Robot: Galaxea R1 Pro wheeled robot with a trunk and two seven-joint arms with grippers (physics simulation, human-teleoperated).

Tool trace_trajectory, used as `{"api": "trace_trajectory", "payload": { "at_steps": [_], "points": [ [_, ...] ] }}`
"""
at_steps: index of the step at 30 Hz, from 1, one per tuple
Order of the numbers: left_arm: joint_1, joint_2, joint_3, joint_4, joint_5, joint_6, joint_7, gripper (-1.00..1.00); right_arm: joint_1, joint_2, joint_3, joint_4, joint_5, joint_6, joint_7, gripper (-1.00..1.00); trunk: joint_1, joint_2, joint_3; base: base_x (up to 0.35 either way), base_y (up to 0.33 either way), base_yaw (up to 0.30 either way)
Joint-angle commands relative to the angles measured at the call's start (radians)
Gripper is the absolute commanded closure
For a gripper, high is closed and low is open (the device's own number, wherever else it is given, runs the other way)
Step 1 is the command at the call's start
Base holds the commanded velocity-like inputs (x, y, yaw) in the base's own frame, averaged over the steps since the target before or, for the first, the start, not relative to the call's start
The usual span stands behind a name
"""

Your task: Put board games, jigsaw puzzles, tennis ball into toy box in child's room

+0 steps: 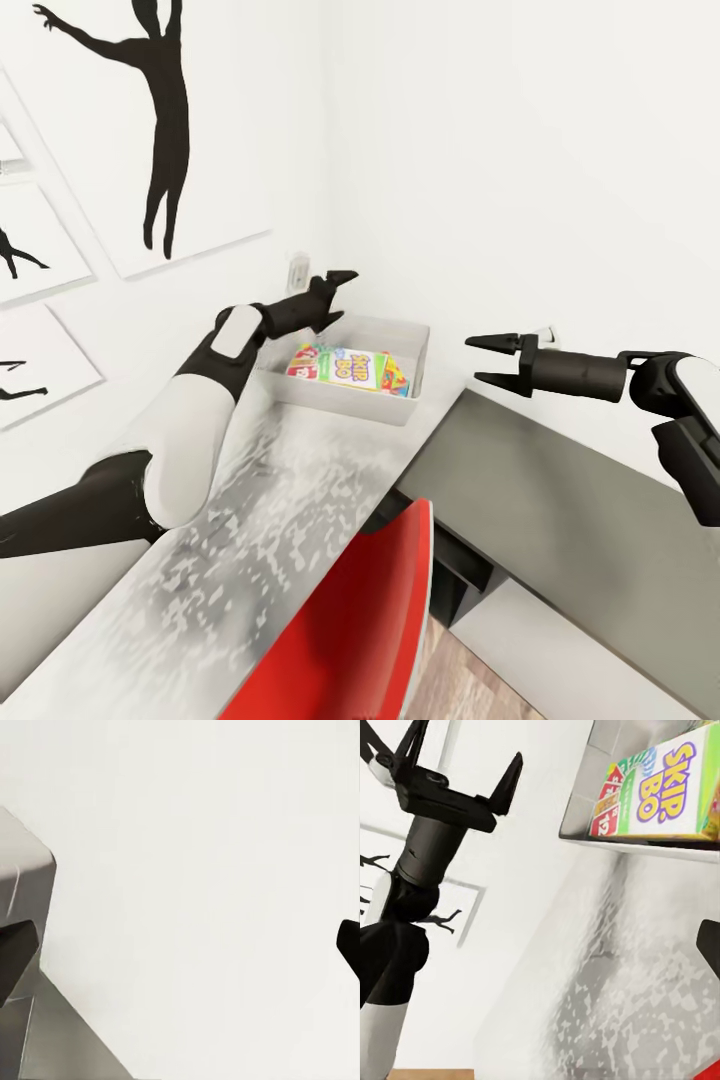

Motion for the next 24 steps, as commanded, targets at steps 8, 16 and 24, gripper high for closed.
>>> {"api": "trace_trajectory", "payload": {
  "at_steps": [8,16,24],
  "points": [
    [0.001,-0.001,0.008,-0.11,-0.003,0.089,-0.012,-1.0,-0.001,0.003,0.002,0.0,-0.007,0.0,-0.01,-1.0,0.0,-0.001,-0.001,-0.141,0.0,0.0],
    [0.001,-0.001,0.008,-0.118,-0.002,0.095,-0.012,-1.0,-0.001,0.003,0.002,0.0,-0.005,-0.002,-0.01,-1.0,0.0,-0.001,-0.001,-0.152,0.0,0.0],
    [0.003,-0.001,0.008,-0.118,-0.002,0.095,-0.012,-1.0,-0.001,0.006,0.002,0.0,-0.005,-0.001,-0.008,-1.0,0.0,-0.001,-0.001,-0.016,0.0,0.0]
  ]
}}
